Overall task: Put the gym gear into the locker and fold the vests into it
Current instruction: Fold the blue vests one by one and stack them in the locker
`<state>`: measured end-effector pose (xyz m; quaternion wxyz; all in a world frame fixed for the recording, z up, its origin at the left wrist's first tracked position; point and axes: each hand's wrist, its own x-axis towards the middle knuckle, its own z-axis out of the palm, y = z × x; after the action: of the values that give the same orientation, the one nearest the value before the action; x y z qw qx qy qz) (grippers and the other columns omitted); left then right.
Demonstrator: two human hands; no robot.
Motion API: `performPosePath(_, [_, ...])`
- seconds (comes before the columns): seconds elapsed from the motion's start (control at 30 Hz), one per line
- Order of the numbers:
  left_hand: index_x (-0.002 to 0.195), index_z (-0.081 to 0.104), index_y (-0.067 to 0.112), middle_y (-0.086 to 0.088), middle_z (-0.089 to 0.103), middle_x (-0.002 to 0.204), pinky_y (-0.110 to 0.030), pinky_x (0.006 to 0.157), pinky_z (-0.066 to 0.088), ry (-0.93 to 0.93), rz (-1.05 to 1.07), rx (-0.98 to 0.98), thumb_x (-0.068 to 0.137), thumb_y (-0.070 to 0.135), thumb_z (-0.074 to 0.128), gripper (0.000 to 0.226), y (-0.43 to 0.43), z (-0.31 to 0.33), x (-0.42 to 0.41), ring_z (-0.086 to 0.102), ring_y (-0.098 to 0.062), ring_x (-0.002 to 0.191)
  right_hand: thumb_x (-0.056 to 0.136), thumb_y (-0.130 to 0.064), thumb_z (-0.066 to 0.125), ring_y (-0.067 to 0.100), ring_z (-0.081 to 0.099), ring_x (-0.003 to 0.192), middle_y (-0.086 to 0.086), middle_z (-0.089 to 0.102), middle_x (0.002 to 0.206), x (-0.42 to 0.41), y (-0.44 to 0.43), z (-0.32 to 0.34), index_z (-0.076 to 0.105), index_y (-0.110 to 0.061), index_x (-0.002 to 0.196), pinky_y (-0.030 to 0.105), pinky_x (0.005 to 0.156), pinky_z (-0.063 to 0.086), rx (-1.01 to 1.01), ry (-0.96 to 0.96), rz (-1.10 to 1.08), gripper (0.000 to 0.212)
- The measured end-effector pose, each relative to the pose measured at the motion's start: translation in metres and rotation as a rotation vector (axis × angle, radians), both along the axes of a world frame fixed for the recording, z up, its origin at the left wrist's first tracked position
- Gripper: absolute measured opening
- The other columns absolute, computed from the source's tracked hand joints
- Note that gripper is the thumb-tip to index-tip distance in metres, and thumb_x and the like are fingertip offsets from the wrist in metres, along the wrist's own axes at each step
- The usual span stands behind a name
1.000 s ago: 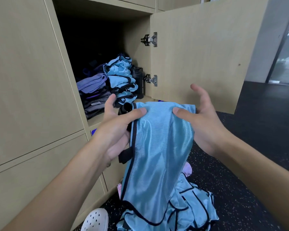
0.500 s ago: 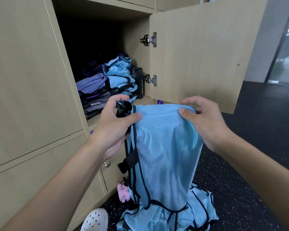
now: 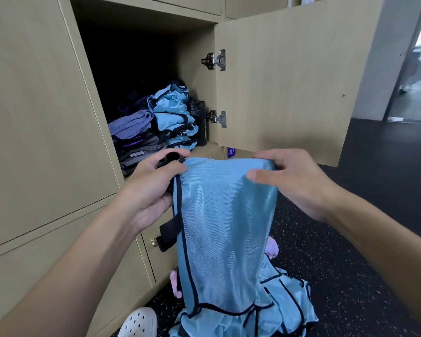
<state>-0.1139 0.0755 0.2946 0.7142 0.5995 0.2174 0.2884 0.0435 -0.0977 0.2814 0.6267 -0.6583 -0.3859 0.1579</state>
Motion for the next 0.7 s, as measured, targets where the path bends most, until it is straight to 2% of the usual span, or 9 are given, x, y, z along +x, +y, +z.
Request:
performPosePath(0.1, [0.101,0.071,0.015,-0.014,0.068,0.101,-0.032,0.073,0.06,0.0,-0.034,0.015,0.092,-0.003,0.061,0.022,0.002,0.0,-0.003,0.066,-0.021,0.083,0.079,-0.007,0.08,0.01,0.072,0.077,-0.001,0.076,0.091,-0.001,0.002,-0.004,0.072,-0.017,0.1,0.02,0.072,0.057,-0.118,-0.117,-0.052,0.025])
performPosePath(0.2, [0.101,0.07,0.016,-0.013,0.066,0.104,-0.037,0.08,0.059,0.014,-0.069,0.048,0.088,-0.002,0.067,0.023,0.004,-0.002,-0.005,0.066,-0.021,0.086,0.088,-0.018,0.073,0.006,0.055,0.059,-0.009,0.064,0.076,0.0,0.001,-0.005,0.069,-0.023,0.085,0.013,0.056,0.044,-0.175,-0.302,-0.152,0.007])
performPosePath(0.27, [0.1,0.07,0.016,-0.011,0.066,0.102,-0.04,0.083,0.058,0.034,-0.082,0.071,0.086,-0.003,0.068,0.024,0.005,-0.003,-0.005,0.067,-0.021,0.083,0.092,-0.024,0.068,0.009,0.056,0.072,-0.01,0.059,0.092,0.002,-0.002,-0.004,0.064,-0.028,0.084,0.013,0.062,0.043,-0.209,-0.394,-0.156,0.01])
performPosePath(0.33, [0.102,0.068,0.016,-0.008,0.066,0.097,-0.037,0.076,0.06,0.076,-0.074,0.114,0.086,-0.003,0.069,0.024,0.005,-0.006,-0.004,0.068,-0.017,0.075,0.094,-0.022,0.065,0.007,0.056,0.071,-0.008,0.059,0.091,0.0,-0.003,-0.002,0.06,-0.026,0.086,0.017,0.061,0.044,-0.192,-0.415,-0.126,0.009])
performPosePath(0.4, [0.105,0.067,0.017,-0.005,0.066,0.095,-0.027,0.062,0.06,0.153,-0.059,0.16,0.087,-0.002,0.069,0.025,0.006,-0.01,-0.002,0.067,-0.012,0.068,0.096,-0.018,0.062,0.002,0.043,0.051,-0.007,0.053,0.07,-0.003,-0.002,-0.002,0.058,-0.019,0.085,0.016,0.049,0.037,-0.15,-0.4,-0.106,0.012])
performPosePath(0.5, [0.105,0.067,0.023,-0.007,0.066,0.105,-0.025,0.065,0.056,0.29,-0.077,0.312,0.087,0.012,0.074,0.023,0.01,-0.016,0.0,0.065,-0.012,0.078,0.095,-0.014,0.062,0.001,0.04,0.049,-0.008,0.049,0.065,-0.008,0.0,-0.001,0.056,-0.017,0.084,0.012,0.049,0.033,-0.109,-0.437,-0.087,0.013])
performPosePath(0.57, [0.112,0.062,0.035,0.006,0.057,0.117,-0.023,0.072,0.051,0.426,-0.093,0.603,0.08,0.032,0.081,0.038,0.01,-0.018,-0.001,0.059,-0.011,0.094,0.094,-0.012,0.062,0.0,0.043,0.053,-0.009,0.05,0.066,-0.01,0.002,-0.001,0.056,-0.019,0.083,0.012,0.053,0.035,-0.107,-0.461,-0.074,0.015])
performPosePath(0.63, [0.13,0.048,0.046,0.018,0.036,0.137,-0.018,0.091,0.041,0.491,-0.13,0.877,0.072,0.044,0.085,0.069,0.004,-0.018,-0.001,0.046,-0.004,0.12,0.094,-0.01,0.063,0.0,0.044,0.054,-0.008,0.051,0.067,-0.011,0.002,0.0,0.056,-0.017,0.082,0.011,0.053,0.036,-0.106,-0.462,-0.05,0.015])
performPosePath(0.7, [0.143,0.037,0.046,0.027,0.031,0.146,-0.012,0.101,0.032,0.42,-0.26,0.955,0.068,0.041,0.088,0.091,-0.005,-0.022,0.004,0.037,0.01,0.129,0.093,-0.007,0.063,0.001,0.045,0.055,-0.007,0.051,0.068,-0.012,0.002,0.001,0.055,-0.015,0.082,0.012,0.054,0.036,-0.102,-0.477,-0.024,0.015])
